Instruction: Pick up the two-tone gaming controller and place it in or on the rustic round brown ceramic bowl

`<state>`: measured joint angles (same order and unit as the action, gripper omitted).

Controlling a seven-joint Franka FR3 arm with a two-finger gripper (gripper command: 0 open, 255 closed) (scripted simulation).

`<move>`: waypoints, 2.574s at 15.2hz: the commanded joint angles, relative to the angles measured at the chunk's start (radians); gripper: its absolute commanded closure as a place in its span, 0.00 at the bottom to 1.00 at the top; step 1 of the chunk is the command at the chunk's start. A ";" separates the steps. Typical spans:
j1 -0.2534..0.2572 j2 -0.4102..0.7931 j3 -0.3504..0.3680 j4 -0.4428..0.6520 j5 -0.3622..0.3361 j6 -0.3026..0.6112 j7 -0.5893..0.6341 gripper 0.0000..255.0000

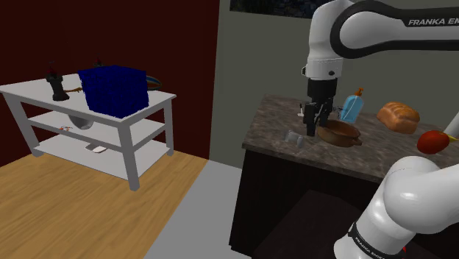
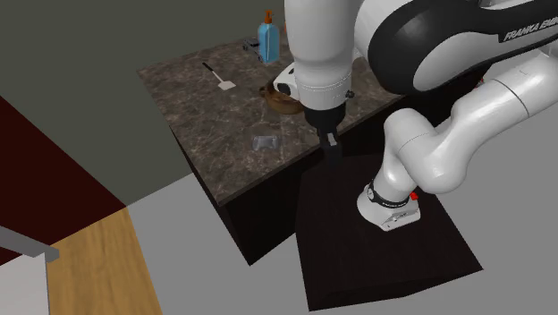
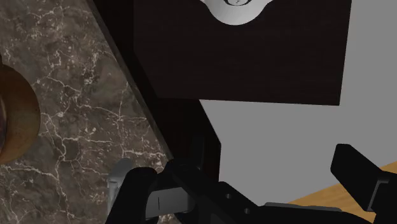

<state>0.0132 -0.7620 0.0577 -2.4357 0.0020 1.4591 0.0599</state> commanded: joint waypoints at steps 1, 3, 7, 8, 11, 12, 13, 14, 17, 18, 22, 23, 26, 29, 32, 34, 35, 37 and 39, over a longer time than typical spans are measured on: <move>0.000 0.000 0.000 0.000 0.000 0.000 0.000 0.00; -0.016 0.040 -0.034 -0.006 -0.028 0.046 -0.037 0.00; -0.048 0.135 -0.100 -0.002 -0.077 0.139 -0.107 0.00; -0.055 0.162 -0.116 0.003 -0.088 0.162 -0.124 0.00; -0.076 0.248 -0.163 0.024 -0.114 0.230 -0.175 0.00; -0.082 0.278 -0.178 0.034 -0.121 0.251 -0.191 0.00; -0.088 0.310 -0.193 0.045 -0.127 0.272 -0.208 0.00; -0.094 0.342 -0.207 0.057 -0.132 0.293 -0.225 0.00; -0.110 0.442 -0.249 0.102 -0.139 0.351 -0.276 0.00; -0.115 0.476 -0.262 0.119 -0.139 0.369 -0.294 0.00; -0.129 0.575 -0.296 0.161 -0.134 0.427 -0.342 0.00; -0.130 0.577 -0.297 0.149 -0.134 0.440 -0.342 0.00; -0.132 0.584 -0.300 0.115 -0.136 0.482 -0.342 0.00; -0.134 0.592 -0.303 0.087 -0.138 0.518 -0.342 0.00; -0.134 0.592 -0.303 0.087 -0.138 0.518 -0.342 0.00; -0.134 0.592 -0.303 0.087 -0.138 0.518 -0.342 0.00; -0.134 0.592 -0.303 0.087 -0.138 0.518 -0.342 0.00; -0.134 0.592 -0.303 0.087 -0.138 0.518 -0.342 1.00; -0.134 0.592 -0.303 0.087 -0.138 0.518 -0.342 1.00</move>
<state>-0.1205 -0.1698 -0.2453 -2.3483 -0.1360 1.9768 -0.2823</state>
